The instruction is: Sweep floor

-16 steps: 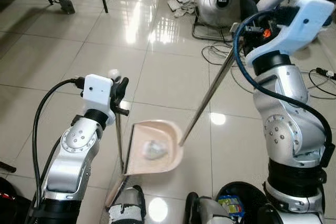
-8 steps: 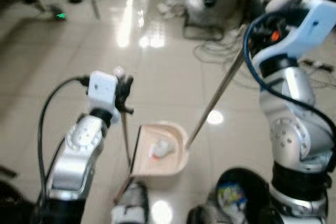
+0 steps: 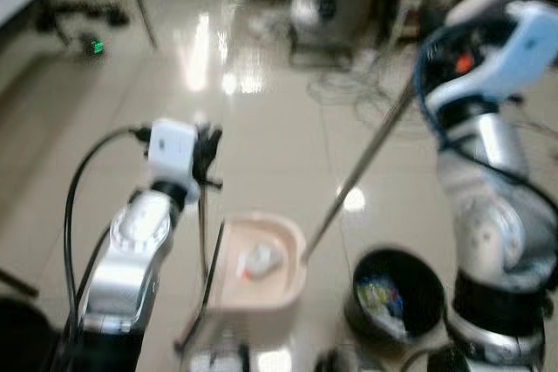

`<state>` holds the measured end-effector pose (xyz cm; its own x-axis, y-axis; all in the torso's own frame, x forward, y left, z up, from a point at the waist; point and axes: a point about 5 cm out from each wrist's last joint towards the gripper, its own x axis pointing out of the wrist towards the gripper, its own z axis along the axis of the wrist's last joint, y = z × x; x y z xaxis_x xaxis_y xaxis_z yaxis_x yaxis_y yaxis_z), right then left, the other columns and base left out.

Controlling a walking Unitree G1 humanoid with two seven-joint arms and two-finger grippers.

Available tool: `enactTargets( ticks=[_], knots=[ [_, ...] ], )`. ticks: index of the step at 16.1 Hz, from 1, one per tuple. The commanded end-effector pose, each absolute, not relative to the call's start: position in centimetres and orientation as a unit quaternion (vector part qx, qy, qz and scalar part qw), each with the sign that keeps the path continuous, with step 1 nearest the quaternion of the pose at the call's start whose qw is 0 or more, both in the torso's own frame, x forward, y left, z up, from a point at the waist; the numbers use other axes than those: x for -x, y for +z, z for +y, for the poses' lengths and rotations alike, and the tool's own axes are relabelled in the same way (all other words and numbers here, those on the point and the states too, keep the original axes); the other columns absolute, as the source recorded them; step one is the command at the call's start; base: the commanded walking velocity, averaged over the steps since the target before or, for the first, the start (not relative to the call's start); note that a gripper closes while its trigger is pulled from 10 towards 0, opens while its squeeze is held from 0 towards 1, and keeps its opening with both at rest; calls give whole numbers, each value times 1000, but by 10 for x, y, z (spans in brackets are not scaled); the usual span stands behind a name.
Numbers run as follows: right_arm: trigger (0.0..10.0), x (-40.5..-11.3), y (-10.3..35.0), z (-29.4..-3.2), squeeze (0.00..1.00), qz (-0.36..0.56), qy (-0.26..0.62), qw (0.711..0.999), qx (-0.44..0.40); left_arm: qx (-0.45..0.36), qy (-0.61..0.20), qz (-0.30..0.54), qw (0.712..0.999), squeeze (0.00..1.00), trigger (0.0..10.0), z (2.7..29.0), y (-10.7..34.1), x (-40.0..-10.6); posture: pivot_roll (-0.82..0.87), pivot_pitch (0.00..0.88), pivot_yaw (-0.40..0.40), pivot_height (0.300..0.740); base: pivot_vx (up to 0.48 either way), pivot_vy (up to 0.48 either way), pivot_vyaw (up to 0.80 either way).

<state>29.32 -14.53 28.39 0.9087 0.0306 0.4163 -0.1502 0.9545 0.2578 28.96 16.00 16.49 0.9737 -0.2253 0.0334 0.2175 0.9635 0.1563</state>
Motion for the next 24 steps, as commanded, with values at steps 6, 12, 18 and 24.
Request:
enactTargets(
  ticks=[6,12,18,24],
  knots=[
    [10000,-290,289,-136,0,-217,79,962,-147,-77,-121,-32,989,0,10000,158,168,-285,43,115,-19,740,0,-139,0],
    [10000,-289,288,-140,0,-220,75,956,-177,-77,-125,-33,989,0,10000,154,168,-286,40,101,-7,740,0,-480,0],
    [10000,-288,293,-143,0,-237,71,952,-182,-85,-129,-35,987,0,10000,155,168,-289,44,76,2,740,0,-480,0],
    [10000,-289,299,-154,0,-258,60,949,-172,-85,-130,-42,987,0,10000,151,169,-291,42,65,4,740,0,-480,0]
  ],
)
